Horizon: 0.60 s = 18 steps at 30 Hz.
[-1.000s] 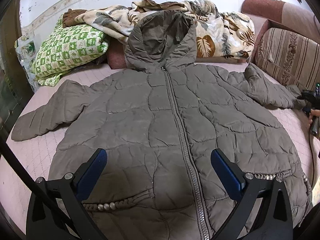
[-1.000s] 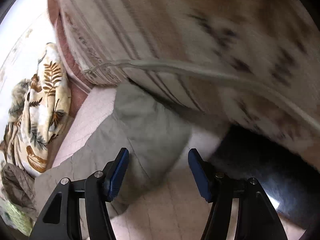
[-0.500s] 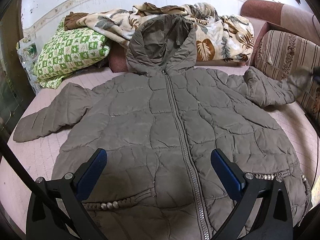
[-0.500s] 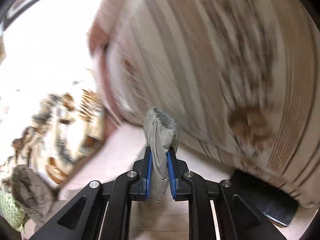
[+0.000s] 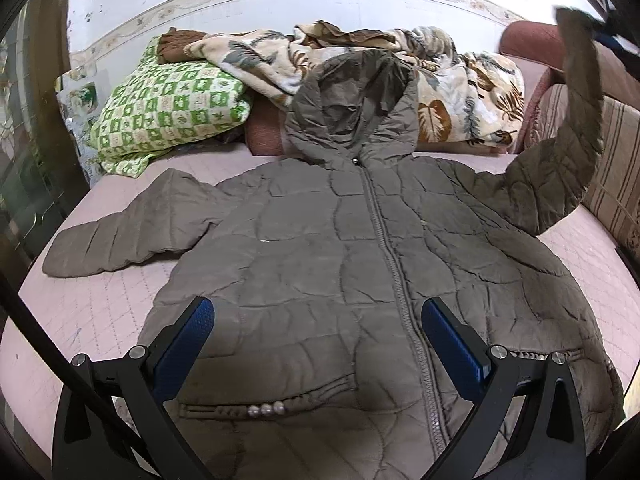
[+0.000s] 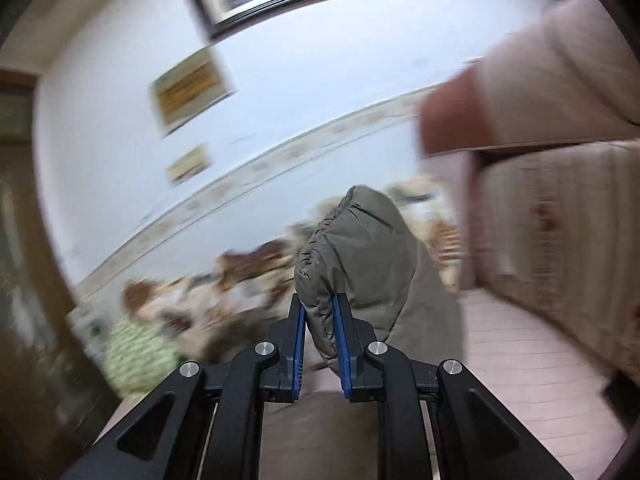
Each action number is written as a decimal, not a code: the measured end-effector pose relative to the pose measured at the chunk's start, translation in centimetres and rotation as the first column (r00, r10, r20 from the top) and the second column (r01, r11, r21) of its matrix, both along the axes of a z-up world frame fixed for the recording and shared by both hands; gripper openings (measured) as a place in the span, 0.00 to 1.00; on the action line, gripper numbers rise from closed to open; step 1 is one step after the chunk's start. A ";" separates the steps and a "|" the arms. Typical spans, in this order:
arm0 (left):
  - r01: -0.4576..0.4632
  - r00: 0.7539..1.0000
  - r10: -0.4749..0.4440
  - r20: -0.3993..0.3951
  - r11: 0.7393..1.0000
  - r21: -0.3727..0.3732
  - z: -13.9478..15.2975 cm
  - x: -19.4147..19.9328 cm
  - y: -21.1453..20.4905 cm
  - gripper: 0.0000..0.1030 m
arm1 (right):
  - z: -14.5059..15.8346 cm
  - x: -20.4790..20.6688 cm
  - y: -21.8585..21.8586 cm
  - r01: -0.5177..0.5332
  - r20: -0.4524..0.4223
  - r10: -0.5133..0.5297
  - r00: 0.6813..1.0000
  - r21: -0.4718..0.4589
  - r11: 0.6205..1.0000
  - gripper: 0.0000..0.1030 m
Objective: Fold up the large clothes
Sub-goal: 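Lift the sleeve with the right tool and fold it across the jacket body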
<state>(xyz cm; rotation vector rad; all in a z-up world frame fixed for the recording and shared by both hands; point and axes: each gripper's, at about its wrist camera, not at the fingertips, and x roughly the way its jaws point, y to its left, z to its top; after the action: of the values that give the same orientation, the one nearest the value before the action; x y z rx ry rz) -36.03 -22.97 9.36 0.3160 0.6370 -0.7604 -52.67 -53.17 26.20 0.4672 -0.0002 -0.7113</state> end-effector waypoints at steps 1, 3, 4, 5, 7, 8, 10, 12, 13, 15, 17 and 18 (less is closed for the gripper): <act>-0.005 1.000 0.005 -0.005 1.000 -0.002 0.0 0.2 0.2 1.00 | 0.0 1.7 1.1 -0.049 -0.014 0.049 0.999 -0.006 0.999 0.15; -0.013 1.000 0.013 -0.010 1.000 -0.009 0.1 0.5 0.6 1.00 | -0.3 3.7 3.0 -0.125 -0.039 0.125 0.991 -0.006 0.992 0.15; -0.017 1.000 0.016 -0.011 1.000 -0.012 0.2 0.6 0.8 1.00 | -0.5 5.2 4.2 -0.172 -0.057 0.172 0.983 -0.002 0.985 0.15; -0.020 1.000 0.020 -0.012 1.000 -0.016 0.3 0.7 0.9 1.00 | -1.0 7.0 5.4 -0.221 -0.077 0.221 0.972 0.004 0.975 0.15; -0.027 1.000 0.027 -0.012 0.999 -0.022 0.4 0.9 1.1 1.00 | -2.3 9.8 7.5 -0.298 -0.121 0.298 0.947 0.021 0.954 0.15; -0.030 0.999 0.030 -0.012 0.999 -0.023 0.5 0.9 1.2 1.00 | -3.1 11.2 8.4 -0.331 -0.138 0.332 0.933 0.033 0.943 0.15; -0.035 0.999 0.034 -0.016 0.999 -0.025 0.4 1.1 1.4 1.00 | -4.9 14.3 10.1 -0.400 -0.182 0.406 0.895 0.070 0.914 0.15; -0.037 0.999 0.037 -0.022 0.999 -0.024 0.4 1.3 1.5 1.00 | -7.2 16.0 11.8 -0.445 -0.220 0.457 0.862 0.107 0.889 0.15; -0.039 0.999 0.038 -0.025 0.999 -0.023 0.3 1.3 1.6 1.00 | -8.5 17.1 12.3 -0.457 -0.249 0.473 0.845 0.122 0.881 0.15; -0.040 0.999 0.039 -0.030 0.999 -0.019 0.2 1.5 1.6 1.00 | -12.0 19.9 12.7 -0.462 -0.314 0.491 0.812 0.168 0.871 0.15; -0.041 0.999 0.041 -0.033 0.999 -0.013 -0.1 1.6 1.5 1.00 | -16.1 22.2 12.2 -0.462 -0.346 0.529 0.775 0.261 0.848 0.15; -0.043 0.998 0.042 -0.038 0.999 -0.009 -0.2 1.7 1.5 1.00 | -18.3 23.1 11.9 -0.458 -0.357 0.545 0.758 0.302 0.836 0.14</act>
<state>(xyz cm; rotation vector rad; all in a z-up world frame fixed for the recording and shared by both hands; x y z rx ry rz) -34.30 -21.46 9.14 0.2785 0.6729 -0.7301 -29.56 -41.25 7.91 0.4631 0.6067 -0.2599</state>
